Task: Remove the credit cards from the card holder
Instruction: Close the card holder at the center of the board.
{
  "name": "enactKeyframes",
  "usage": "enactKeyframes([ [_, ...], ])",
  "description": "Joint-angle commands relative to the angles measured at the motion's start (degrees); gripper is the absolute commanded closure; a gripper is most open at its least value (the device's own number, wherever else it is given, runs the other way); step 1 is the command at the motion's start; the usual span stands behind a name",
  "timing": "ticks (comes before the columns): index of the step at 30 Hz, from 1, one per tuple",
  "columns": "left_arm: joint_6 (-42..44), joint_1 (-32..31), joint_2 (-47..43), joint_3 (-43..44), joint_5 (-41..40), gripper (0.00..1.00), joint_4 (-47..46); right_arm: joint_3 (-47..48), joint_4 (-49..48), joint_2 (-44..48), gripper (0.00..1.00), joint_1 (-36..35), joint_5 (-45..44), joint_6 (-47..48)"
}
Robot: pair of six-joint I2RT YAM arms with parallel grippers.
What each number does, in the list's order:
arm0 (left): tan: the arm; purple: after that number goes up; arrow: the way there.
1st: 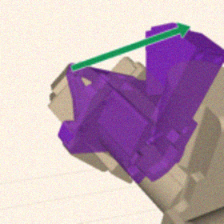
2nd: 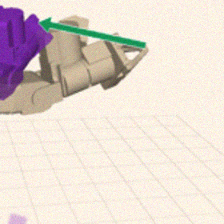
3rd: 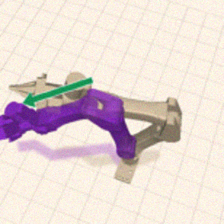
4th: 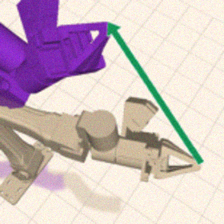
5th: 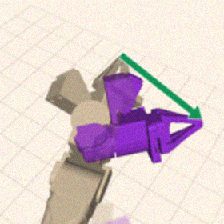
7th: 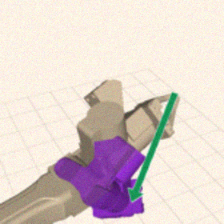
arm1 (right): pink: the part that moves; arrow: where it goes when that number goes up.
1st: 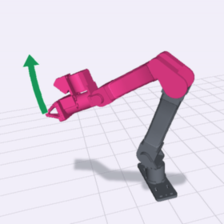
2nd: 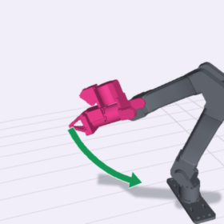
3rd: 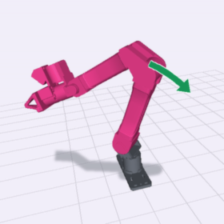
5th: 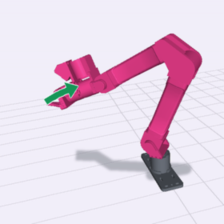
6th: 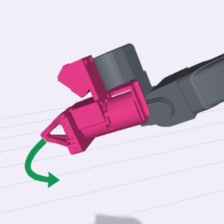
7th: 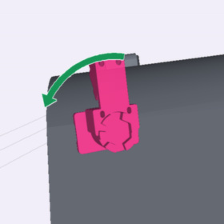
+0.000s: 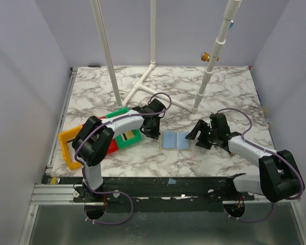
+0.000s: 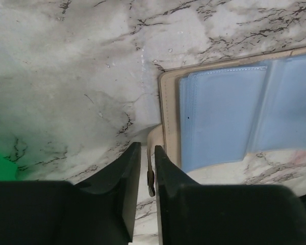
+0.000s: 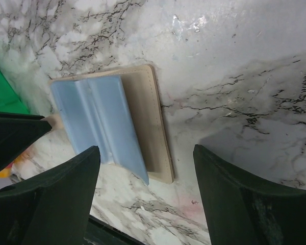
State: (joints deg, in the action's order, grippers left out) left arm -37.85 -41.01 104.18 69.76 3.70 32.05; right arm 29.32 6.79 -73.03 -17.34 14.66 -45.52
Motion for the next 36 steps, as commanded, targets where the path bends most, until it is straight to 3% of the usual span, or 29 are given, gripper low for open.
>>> enactKeyframes([
  [1,0.6,-0.5,1.9,1.5,1.0,0.85,-1.2,-1.1,-3.5,-1.9,0.23,-0.7,-1.0,-0.6],
  [6,0.4,-0.6,3.1,1.3,1.5,0.94,-1.8,-2.0,-6.2,-3.4,0.23,-1.2,0.8,-2.6],
  [16,-0.2,-0.8,3.8,0.6,2.2,0.97,-2.5,-3.4,-12.5,-5.5,0.23,-1.2,8.3,-8.3],
  [30,-0.1,-0.8,3.3,-0.1,1.6,1.00,-2.6,-1.4,-12.1,1.3,0.23,-1.1,11.0,-13.0],
  [36,-0.1,-0.8,3.1,-0.3,1.8,1.00,-2.8,-3.3,-19.1,-1.3,0.23,-1.1,15.2,-15.4],
])
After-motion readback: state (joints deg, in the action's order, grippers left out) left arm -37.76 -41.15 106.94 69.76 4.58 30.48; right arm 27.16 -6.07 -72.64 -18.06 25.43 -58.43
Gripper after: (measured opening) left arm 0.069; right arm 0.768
